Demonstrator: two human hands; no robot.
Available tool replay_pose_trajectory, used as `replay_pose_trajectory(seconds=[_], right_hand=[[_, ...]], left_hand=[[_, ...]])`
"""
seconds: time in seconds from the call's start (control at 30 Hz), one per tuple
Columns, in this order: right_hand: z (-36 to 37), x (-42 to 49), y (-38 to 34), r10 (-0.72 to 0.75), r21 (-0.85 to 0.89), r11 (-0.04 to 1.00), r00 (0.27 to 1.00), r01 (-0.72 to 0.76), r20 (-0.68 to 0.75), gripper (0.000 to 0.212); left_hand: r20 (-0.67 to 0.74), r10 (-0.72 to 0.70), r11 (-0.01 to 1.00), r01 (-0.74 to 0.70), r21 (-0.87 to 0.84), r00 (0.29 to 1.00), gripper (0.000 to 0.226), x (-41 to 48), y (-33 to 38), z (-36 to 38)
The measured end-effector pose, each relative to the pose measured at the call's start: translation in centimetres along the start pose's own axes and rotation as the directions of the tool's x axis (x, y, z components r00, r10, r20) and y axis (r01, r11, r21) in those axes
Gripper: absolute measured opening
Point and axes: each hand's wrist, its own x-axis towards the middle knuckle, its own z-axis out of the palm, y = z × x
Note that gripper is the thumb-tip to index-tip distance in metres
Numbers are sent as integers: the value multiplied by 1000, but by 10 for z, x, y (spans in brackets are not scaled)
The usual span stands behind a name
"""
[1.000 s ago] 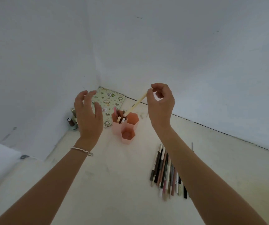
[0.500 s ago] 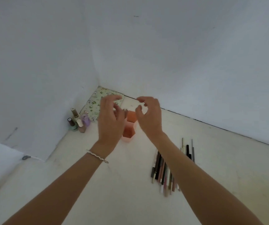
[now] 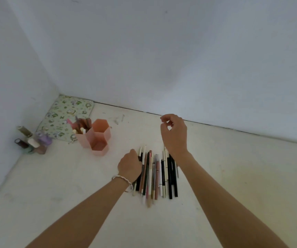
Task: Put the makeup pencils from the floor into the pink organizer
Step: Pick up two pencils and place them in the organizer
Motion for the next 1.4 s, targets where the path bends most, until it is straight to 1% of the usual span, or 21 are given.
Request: replay_pose_trajectory(seconds=[0.07,0.2,0.27,0.33,0.4,0.47,0.53,0.6,0.67,0.73,0.77,0.83,0.9,0.93,1.0,1.07,1.13,1.2,1.3,1.37,1.4], right_hand=[[-3,-2,10,27,5,1000,1000,-27,4,24],[0,-5,21,42,-4,999,998,-42,40,24],[4,-3,21,48,-1,999,997,-48,57,23],[12,0,19,58,-25,998,994,-56,92,23],[23,2,18,93,-121,990,979,-71,181,23],[38,1,20,162,-311,948,938,-63,305,26],[51,-3,26,226,-508,861,893,3,389,26],[63,-6,31,243,-623,778,872,87,425,20],[71,-9,37,246,-684,716,866,140,435,15],[79,-12,39,246,-699,691,850,184,467,11],[81,-13,39,247,-691,697,842,189,480,7],[82,-9,34,248,-647,752,854,127,457,5],[77,5,18,210,-540,842,907,22,365,13],[73,15,7,179,-458,888,936,-22,302,17],[65,33,-24,127,-234,968,980,-88,156,15],[60,45,-59,92,32,995,994,-94,50,11],[58,50,-90,33,242,970,999,-25,-29,8],[59,46,-115,-42,337,939,995,71,-91,9],[68,33,-135,-134,369,915,986,163,-103,10],[78,23,-137,-167,366,911,981,190,-94,11],[84,19,-136,-173,365,911,981,194,-88,11]], left_hand=[[-19,-24,1000,24,6,1000,24,2,2,5],[-30,-51,998,52,36,998,16,2,4,-3],[-77,-25,1000,25,-10,997,16,2,4,-20],[-215,-8,984,-31,-177,977,15,4,4,-48],[-402,-25,926,-130,-354,915,13,3,6,-86],[-555,-34,862,-257,-437,831,11,1,9,-123],[-630,-42,811,-342,-475,776,12,-3,12,-144],[-645,-60,782,-366,-505,761,21,-10,7,-154],[-621,-50,725,-399,-561,782,49,-17,2,-155],[-612,-25,680,-435,-590,790,76,-20,-9,-155],[-620,-20,678,-445,-585,785,83,-21,-16,-155],[-648,-30,695,-450,-560,761,81,-21,-28,-159],[-691,-72,709,-451,-543,719,71,-18,-46,-168],[-718,-105,710,-453,-539,689,68,-15,-56,-174],[-769,-180,725,-445,-525,614,67,-10,-76,-185],[-801,-218,750,-429,-503,558,66,-7,-90,-190],[-811,-201,773,-420,-476,549,64,-4,-97,-187],[-813,-134,812,-407,-419,567,64,0,-101,-180],[-802,-35,889,-348,-298,596,62,7,-107,-167],[-785,52,902,-366,-228,618,49,8,-110,-158],[-789,98,911,-373,-174,607,39,8,-112,-155]])
